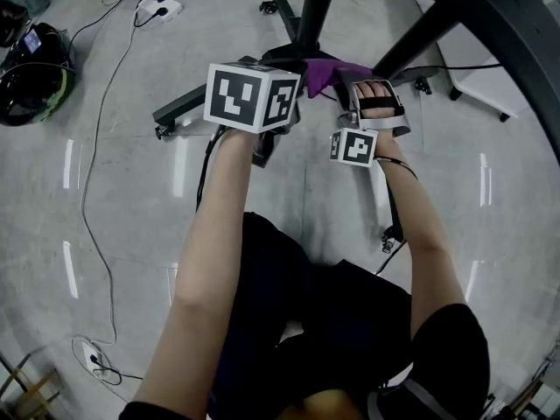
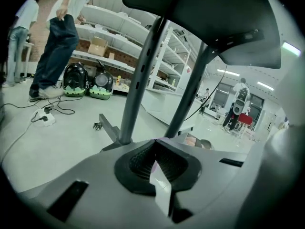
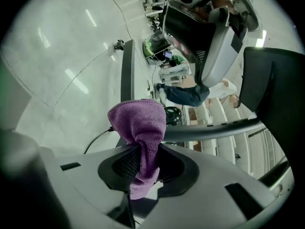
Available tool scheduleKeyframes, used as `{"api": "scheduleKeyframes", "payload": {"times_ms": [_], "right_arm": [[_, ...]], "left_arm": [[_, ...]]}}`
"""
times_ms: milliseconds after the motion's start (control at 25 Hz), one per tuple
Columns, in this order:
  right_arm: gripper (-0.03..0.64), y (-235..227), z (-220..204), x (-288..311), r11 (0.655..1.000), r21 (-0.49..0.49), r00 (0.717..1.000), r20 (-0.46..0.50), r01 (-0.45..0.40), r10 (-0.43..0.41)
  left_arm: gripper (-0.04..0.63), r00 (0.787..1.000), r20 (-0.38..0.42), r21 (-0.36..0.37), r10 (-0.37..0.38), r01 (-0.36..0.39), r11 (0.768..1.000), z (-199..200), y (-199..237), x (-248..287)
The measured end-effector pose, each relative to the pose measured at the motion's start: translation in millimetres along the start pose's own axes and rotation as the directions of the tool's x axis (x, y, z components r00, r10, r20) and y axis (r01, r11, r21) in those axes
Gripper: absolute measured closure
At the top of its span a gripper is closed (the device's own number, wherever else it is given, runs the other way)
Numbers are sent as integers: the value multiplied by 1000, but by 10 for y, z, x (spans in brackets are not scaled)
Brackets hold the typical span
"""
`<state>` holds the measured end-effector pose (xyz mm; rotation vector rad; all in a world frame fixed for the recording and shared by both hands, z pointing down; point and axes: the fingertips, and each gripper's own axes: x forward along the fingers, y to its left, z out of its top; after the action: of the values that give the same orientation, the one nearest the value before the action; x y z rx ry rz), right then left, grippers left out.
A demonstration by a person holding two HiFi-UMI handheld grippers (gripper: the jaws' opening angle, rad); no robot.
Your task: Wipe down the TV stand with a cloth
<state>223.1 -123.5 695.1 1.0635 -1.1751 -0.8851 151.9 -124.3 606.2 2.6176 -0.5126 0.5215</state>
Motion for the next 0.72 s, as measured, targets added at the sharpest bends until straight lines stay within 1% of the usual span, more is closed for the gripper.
{"api": "scheduleKeyframes", "payload": {"times_ms": [80, 200, 280, 320, 400, 560, 720], "right_arm": [[511, -47, 230, 67, 1000, -6, 999, 37, 9, -9], [511, -170, 567, 181, 1000, 18, 996, 88, 18, -19], [511, -250, 775, 230, 999, 46, 993, 119, 19, -25], [511, -279, 867, 242, 998, 62, 991, 133, 19, -27], [511, -344, 1042, 275, 996, 90, 986, 162, 25, -39], [511, -460, 1343, 360, 991, 131, 975, 210, 40, -67], [511, -446, 1645, 442, 991, 133, 967, 249, 25, -58]], "left_arm": [[588, 1000, 17, -1, 14, -14, 1000, 47, 93, -128], [588, 998, 47, -8, 46, -45, 999, 156, 239, -336], [588, 997, 58, -20, 47, -46, 999, 184, 301, -456], [588, 998, 51, -23, 39, -38, 999, 159, 323, -505], [588, 999, 33, -23, 37, -36, 999, 80, 417, -615], [588, 996, 25, -20, 83, -83, 996, -176, 770, -838], [588, 990, 40, -60, 138, -136, 989, -504, 1130, -1010]]}}
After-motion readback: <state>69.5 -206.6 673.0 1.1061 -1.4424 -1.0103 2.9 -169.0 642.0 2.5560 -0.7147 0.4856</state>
